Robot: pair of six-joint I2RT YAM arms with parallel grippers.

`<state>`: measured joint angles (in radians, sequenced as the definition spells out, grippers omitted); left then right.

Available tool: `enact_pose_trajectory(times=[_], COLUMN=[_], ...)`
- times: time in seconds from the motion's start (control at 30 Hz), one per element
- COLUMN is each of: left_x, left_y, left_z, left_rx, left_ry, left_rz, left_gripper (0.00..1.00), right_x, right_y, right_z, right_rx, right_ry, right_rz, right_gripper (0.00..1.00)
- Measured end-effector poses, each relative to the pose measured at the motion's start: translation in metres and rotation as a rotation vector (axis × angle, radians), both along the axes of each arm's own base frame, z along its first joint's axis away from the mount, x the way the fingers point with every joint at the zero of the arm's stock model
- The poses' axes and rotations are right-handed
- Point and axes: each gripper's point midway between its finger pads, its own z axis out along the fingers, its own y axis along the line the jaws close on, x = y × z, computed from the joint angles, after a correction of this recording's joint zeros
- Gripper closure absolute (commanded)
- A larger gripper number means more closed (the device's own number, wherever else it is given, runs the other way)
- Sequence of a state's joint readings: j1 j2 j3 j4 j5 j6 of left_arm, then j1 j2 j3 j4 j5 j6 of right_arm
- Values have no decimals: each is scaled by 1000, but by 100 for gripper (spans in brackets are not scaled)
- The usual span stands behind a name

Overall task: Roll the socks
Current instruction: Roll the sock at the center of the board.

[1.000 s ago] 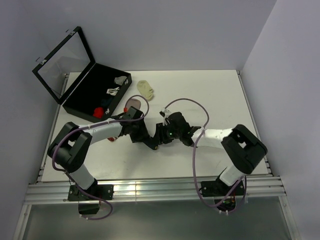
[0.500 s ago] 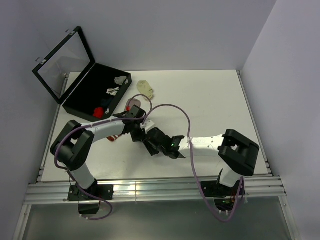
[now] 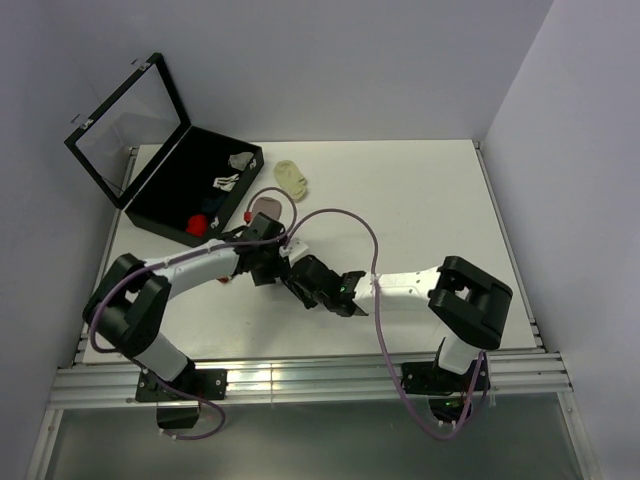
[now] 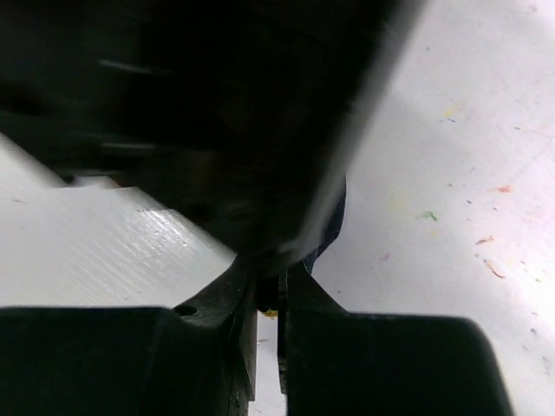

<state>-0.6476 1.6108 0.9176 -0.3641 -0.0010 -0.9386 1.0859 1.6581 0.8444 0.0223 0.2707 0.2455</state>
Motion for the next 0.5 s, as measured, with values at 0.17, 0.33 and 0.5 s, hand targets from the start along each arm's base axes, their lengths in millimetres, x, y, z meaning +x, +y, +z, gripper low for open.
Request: enact_pose_trajectory(times=[0.17,0.33,0.5], left_x=[6,5,-13], left_y=[16,40,45], left_z=[27,39,26], left_rx=[-62,-125,-190], left_ry=[-87,-167,-195], left_rz=[68,146,139], left_gripper=[24,21,22], right_x=[2,6,9], right_y=[2,1,-2], right_z=[0,0,1], right_rx=[87,202,305], right_ry=[72,183,305], right_rz=[5,1,-12], right_gripper=[100,100,100])
